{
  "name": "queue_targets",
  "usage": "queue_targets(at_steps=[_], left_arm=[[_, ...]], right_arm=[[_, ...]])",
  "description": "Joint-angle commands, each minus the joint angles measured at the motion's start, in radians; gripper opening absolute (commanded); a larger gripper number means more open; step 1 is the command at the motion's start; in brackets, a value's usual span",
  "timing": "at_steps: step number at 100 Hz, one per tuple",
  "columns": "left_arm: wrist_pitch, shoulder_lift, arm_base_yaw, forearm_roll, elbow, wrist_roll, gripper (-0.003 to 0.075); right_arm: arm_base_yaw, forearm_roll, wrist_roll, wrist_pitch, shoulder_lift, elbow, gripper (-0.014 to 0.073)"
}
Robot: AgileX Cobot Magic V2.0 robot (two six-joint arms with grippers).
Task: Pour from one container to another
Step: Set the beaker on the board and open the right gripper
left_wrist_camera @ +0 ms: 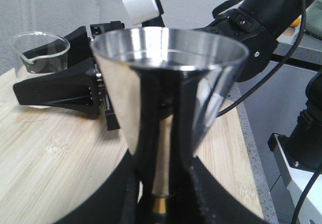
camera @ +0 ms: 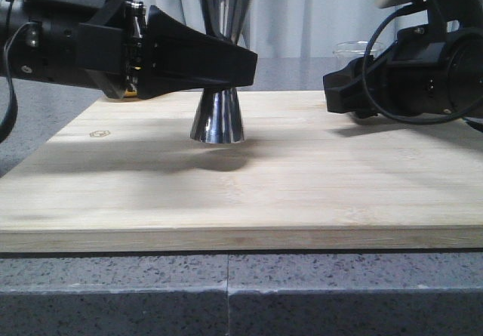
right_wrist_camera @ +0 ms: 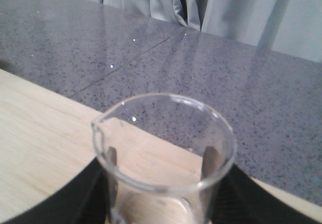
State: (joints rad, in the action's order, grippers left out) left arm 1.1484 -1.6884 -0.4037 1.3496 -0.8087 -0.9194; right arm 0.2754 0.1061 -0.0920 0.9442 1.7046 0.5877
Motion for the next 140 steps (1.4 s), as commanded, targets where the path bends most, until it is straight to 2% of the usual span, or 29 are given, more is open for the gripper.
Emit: queue_targets(at_steps=[1, 42, 52, 64, 74, 104, 125, 140], left_arm=[[0.155, 0.032, -0.008, -0.034, -0.027, -0.010, -0.0019], [0.155, 0.032, -0.008, -0.034, -0.027, -0.010, -0.0019], [0.155, 0.032, -0.008, -0.034, -0.027, -0.010, -0.0019], [0.155, 0.032, -0.008, -0.034, -0.027, -0.010, -0.0019], [0.155, 0.032, -0.008, -0.034, -0.027, -0.010, -0.0019], [0.155, 0.032, -0.008, -0.034, -0.027, -0.010, -0.0019], [0.155, 0.032, -0.008, -0.034, -0.027, -0.010, -0.0019], [0.155, 0.032, -0.008, -0.034, -0.027, -0.010, -0.0019]], right_arm=[[-0.006, -0.005, 0.000, 0.081, -0.015, 0.019, 0.0235], [-0.006, -0.005, 0.000, 0.095, -0.009, 0.019, 0.0245], [-0.006, -0.005, 0.000, 0.095, -0.009, 0.019, 0.0303], [-0.006, -0.005, 0.015, 0.086, -0.013, 0.019, 0.0426], [-0.006, -0.005, 0.015, 0.079, -0.014, 0.019, 0.0474], [-0.006, -0.005, 0.015, 0.076, -0.063, 0.019, 0.0475], [-0.006, -0.005, 0.015, -0.024, -0.154, 0.019, 0.0475], [-0.006, -0.005, 0.015, -0.027, -0.200, 0.019, 0.0475]])
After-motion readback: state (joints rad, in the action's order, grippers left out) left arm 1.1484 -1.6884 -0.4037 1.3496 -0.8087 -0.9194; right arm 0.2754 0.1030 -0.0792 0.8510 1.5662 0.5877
